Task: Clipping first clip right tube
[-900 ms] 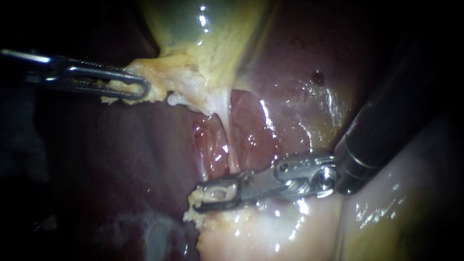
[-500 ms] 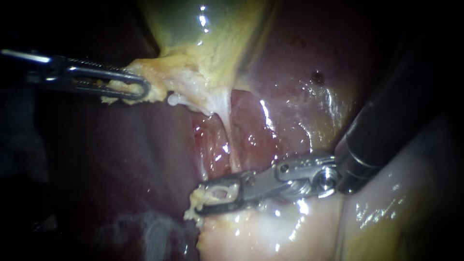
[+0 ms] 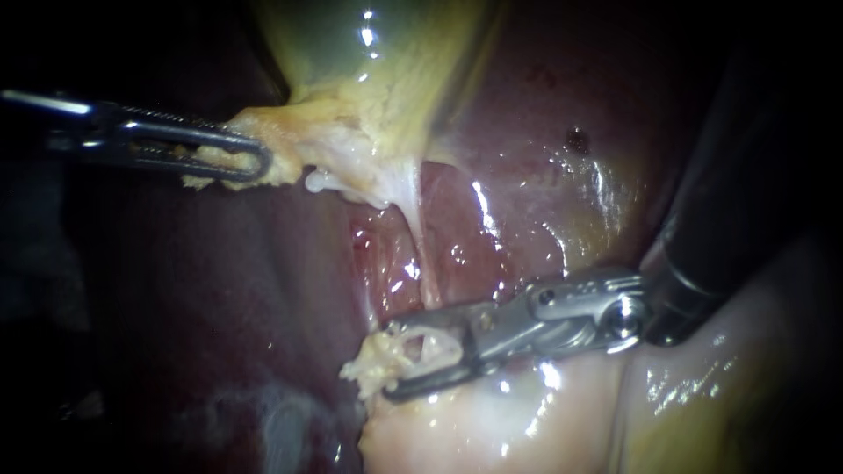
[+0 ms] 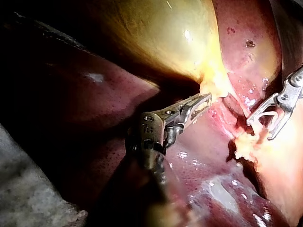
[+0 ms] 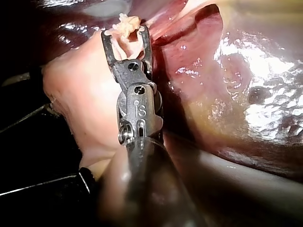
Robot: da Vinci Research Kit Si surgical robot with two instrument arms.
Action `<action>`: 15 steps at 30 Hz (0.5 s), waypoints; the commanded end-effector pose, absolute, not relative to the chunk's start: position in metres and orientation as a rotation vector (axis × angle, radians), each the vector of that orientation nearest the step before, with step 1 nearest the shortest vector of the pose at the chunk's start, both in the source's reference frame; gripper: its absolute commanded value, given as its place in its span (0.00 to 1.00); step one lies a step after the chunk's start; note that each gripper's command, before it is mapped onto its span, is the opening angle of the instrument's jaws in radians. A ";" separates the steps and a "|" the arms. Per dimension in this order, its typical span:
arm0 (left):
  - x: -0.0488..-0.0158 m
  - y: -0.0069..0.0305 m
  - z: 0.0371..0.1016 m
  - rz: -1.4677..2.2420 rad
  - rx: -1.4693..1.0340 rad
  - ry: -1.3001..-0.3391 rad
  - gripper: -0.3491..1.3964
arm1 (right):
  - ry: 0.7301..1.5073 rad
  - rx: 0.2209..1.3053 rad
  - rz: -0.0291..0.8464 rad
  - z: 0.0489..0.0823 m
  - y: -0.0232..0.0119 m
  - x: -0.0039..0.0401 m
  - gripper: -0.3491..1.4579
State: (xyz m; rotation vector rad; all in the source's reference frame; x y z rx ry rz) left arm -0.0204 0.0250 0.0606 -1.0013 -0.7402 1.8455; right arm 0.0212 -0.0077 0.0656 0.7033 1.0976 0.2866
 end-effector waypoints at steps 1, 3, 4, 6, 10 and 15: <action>-0.0204 0.0250 0.0605 1.845 -1.002 -0.741 0.00 | 1.098 0.702 0.287 0.0655 -0.0077 0.0210 0.47; -0.0204 0.0250 0.0605 1.845 -1.002 -0.741 0.00 | 1.098 0.705 0.286 0.0654 -0.0076 0.0204 0.47; -0.0204 0.0250 0.0605 1.845 -1.002 -0.741 0.00 | 1.098 0.704 0.287 0.0652 -0.0075 0.0201 0.47; -0.0204 0.0250 0.0605 1.845 -1.002 -0.741 0.00 | 1.099 0.704 0.290 0.0649 -0.0073 0.0196 0.47; -0.0204 0.0250 0.0605 1.845 -1.002 -0.741 0.00 | 1.099 0.703 0.296 0.0645 -0.0067 0.0189 0.47; -0.0204 0.0249 0.0604 1.845 -1.002 -0.741 0.00 | 1.099 0.697 0.301 0.0649 -0.0064 0.0184 0.47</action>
